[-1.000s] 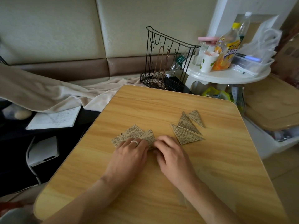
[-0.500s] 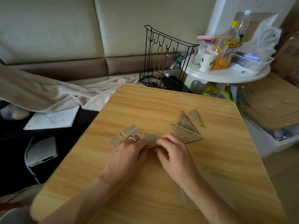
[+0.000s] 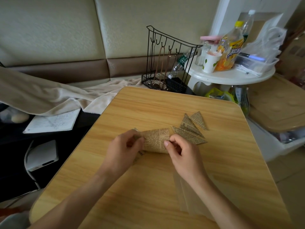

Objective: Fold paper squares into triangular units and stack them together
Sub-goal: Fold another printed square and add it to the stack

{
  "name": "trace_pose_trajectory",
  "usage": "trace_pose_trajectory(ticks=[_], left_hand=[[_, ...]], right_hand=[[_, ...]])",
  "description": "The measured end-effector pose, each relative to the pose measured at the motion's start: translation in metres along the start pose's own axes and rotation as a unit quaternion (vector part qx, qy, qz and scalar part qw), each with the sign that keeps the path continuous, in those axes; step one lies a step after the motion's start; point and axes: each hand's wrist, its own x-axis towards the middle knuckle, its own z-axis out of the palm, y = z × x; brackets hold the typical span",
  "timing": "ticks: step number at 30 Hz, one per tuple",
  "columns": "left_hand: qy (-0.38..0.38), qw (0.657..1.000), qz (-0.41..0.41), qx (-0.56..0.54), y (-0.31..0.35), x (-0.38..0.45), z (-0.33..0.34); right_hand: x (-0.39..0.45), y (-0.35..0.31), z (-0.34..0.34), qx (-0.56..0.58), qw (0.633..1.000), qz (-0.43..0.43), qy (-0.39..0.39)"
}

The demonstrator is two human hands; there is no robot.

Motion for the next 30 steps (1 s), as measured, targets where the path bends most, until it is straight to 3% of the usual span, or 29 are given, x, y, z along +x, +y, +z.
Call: trace_pose_trajectory(ticks=[7, 13, 18, 23, 30], left_hand=[[-0.033, 0.976, -0.114, -0.181, 0.006, 0.001, 0.003], [-0.035, 0.958, -0.171, -0.229, 0.003, 0.001, 0.011], [-0.034, 0.963, -0.171, -0.205, 0.003, 0.006, 0.016], [-0.042, 0.978, -0.157, -0.131, 0.009, 0.008, 0.02], [-0.156, 0.973, -0.095, -0.14, 0.026, 0.0, 0.021]], right_hand=[[0.001, -0.002, -0.001, 0.055, 0.998, 0.018, 0.008], [-0.006, 0.0, 0.006, -0.096, 0.993, -0.061, 0.006], [-0.009, -0.001, 0.005, -0.15, 0.977, -0.137, -0.061], [-0.012, -0.002, 0.006, -0.21, 0.961, -0.174, -0.054], [-0.011, -0.009, 0.004, -0.235, 0.958, -0.141, -0.078]])
